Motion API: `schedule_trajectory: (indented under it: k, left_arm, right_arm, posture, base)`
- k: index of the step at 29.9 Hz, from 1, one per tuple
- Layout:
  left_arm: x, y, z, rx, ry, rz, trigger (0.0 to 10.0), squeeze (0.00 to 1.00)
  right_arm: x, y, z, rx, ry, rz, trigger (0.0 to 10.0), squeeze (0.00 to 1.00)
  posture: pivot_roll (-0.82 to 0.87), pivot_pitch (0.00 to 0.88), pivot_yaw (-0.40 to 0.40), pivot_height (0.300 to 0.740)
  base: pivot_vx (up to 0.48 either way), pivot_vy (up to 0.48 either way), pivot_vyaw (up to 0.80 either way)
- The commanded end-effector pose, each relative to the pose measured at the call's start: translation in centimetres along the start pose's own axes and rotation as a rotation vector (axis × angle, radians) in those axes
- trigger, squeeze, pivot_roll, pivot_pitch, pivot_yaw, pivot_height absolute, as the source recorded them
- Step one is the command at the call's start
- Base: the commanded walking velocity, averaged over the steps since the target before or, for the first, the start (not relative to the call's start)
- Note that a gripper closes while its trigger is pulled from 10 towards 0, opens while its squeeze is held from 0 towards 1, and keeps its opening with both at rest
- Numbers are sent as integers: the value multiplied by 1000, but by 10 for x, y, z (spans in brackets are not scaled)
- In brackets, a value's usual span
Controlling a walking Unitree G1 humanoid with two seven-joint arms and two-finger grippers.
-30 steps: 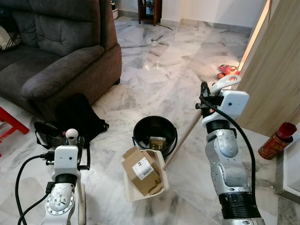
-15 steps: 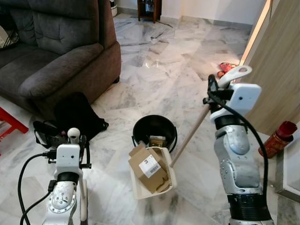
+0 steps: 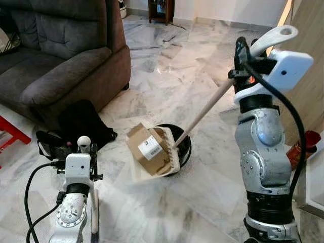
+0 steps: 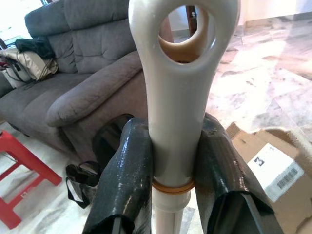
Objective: Sweep floor
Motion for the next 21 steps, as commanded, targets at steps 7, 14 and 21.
schedule_trajectory:
  k: [7,14,21]
  left_arm:
    - [15,-2,-7,7,-58,1,10000,0]
    - [16,-4,-8,5,-61,6,10000,0]
    - [16,-5,-8,3,-61,10,10000,0]
  right_arm:
    - [14,11,-1,16,-45,-67,10000,0]
    - [16,15,-1,21,-48,-81,10000,0]
    - [17,18,-1,29,-51,-92,10000,0]
  posture:
    - [111,108,45,740]
    - [110,107,44,740]
    - [110,107,44,740]
  base:
    - [41,0,0]
    - [342,0,0]
    - [342,0,0]
Point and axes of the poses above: a point about 5 cm out from each wrist's last joint towards the gripper, its own z axis pointing back from the gripper into the wrist, its own x axis along the axis of the wrist's last joint, y = z × x, the point moved 6 cm from there along -z, pointing out of the wrist towards the gripper, and after that the axes turned 3 degrees about z, right-handed, at the moved point
